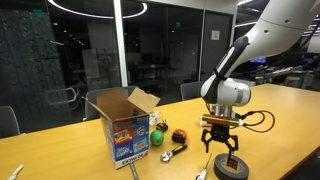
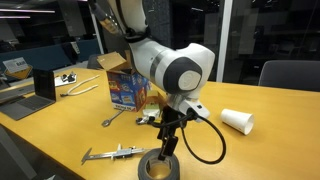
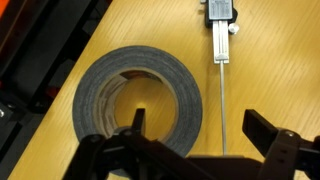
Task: Put the black tape in the box
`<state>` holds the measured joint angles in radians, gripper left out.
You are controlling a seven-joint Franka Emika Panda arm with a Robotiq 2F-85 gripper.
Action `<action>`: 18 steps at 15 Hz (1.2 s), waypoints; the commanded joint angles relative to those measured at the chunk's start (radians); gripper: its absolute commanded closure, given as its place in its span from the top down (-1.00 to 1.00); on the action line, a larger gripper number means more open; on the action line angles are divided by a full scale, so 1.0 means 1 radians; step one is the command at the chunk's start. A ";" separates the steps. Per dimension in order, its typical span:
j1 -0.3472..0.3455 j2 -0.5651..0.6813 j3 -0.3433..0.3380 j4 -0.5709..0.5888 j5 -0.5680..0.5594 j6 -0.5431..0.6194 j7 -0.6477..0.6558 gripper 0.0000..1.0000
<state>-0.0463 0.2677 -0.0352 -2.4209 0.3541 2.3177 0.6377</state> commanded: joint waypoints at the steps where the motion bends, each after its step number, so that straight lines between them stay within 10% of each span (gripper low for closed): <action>1: -0.003 0.105 -0.020 0.053 0.009 0.032 -0.053 1.00; 6: -0.007 0.163 -0.036 0.083 0.007 0.028 -0.061 1.00; 15: 0.005 0.145 -0.054 0.117 -0.019 -0.015 -0.029 -0.57; 18: 0.014 0.127 -0.068 0.126 -0.053 -0.034 -0.009 -0.53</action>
<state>-0.0563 0.3999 -0.0704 -2.3280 0.3434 2.3235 0.6005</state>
